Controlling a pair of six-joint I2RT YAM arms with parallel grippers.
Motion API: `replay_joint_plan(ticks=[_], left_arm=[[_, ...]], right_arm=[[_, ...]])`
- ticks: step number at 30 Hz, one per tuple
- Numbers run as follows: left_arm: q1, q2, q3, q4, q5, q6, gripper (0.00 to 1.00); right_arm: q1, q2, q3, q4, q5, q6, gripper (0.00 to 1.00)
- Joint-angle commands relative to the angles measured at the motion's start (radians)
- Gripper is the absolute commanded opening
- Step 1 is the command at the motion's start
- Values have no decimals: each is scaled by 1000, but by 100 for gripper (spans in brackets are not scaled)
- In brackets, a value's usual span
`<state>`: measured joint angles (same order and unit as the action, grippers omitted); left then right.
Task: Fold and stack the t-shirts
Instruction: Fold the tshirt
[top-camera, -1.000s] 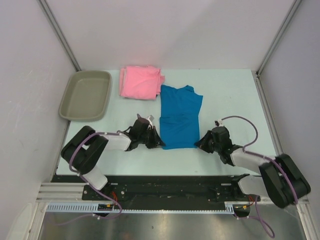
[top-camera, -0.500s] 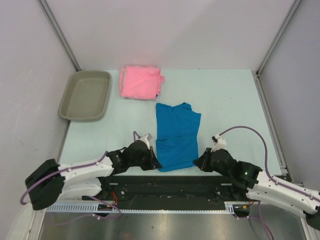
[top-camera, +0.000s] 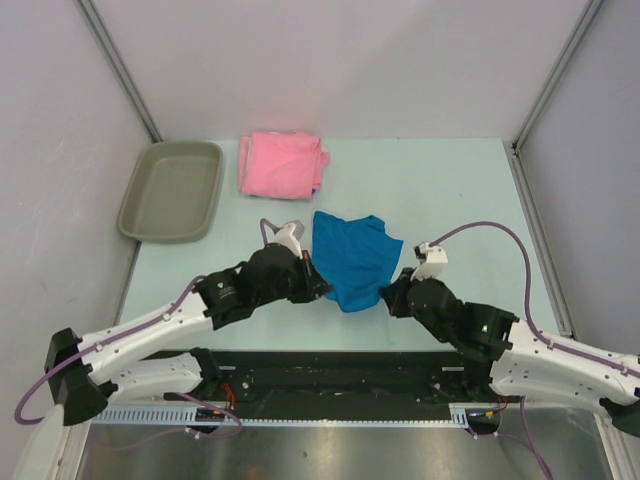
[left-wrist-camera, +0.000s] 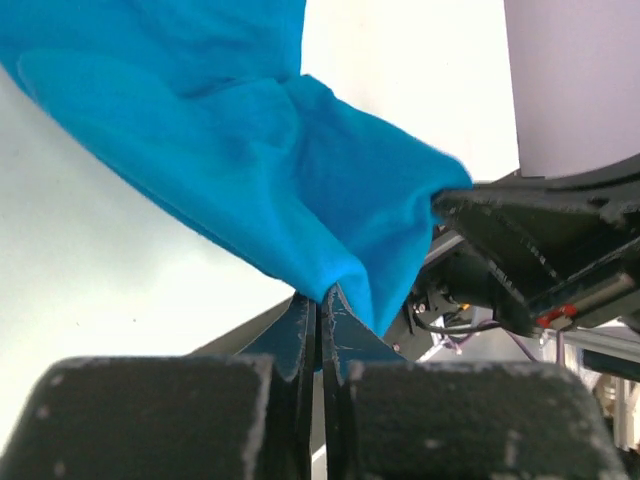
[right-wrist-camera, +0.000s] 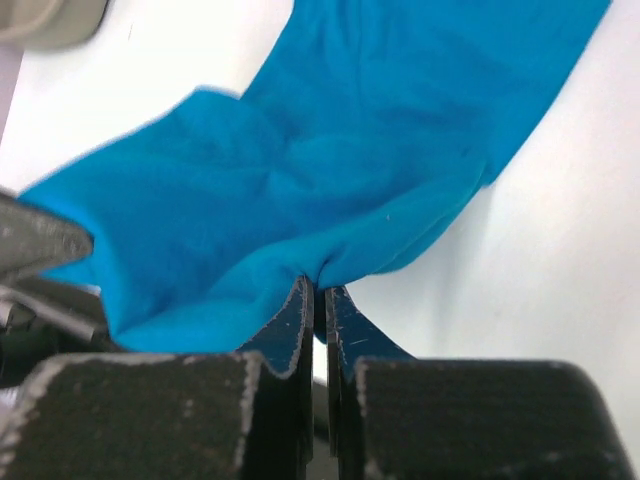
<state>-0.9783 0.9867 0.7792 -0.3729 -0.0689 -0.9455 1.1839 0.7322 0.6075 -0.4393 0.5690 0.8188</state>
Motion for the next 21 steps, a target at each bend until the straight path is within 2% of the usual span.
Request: replay_joint_plan(ticks=[1,5,6,7,10,16,21], left_arm=[[48,78,94,8,-22,100,0],[139,133,111,57,35,131,0],[154,141,111,69,55,145,0],[185,150,118,78,60,152,0],[246,194,129,106,101,172,0],[340,326,166,186,190,203,0],[377,446,219,226,244,203,0]], right_arm=[[-179,19,38,160,-85,-160,0],[-360,47,37,258,-234,-213,0],[-404,59,40,275,-310,-221,0],[-479,88,41,289,-351,-225,0],[-587,174,47,350,-480,-227,0],[-644,314,70,462,-558,-225,0],[-670,403,101,508,-598,-222,0]])
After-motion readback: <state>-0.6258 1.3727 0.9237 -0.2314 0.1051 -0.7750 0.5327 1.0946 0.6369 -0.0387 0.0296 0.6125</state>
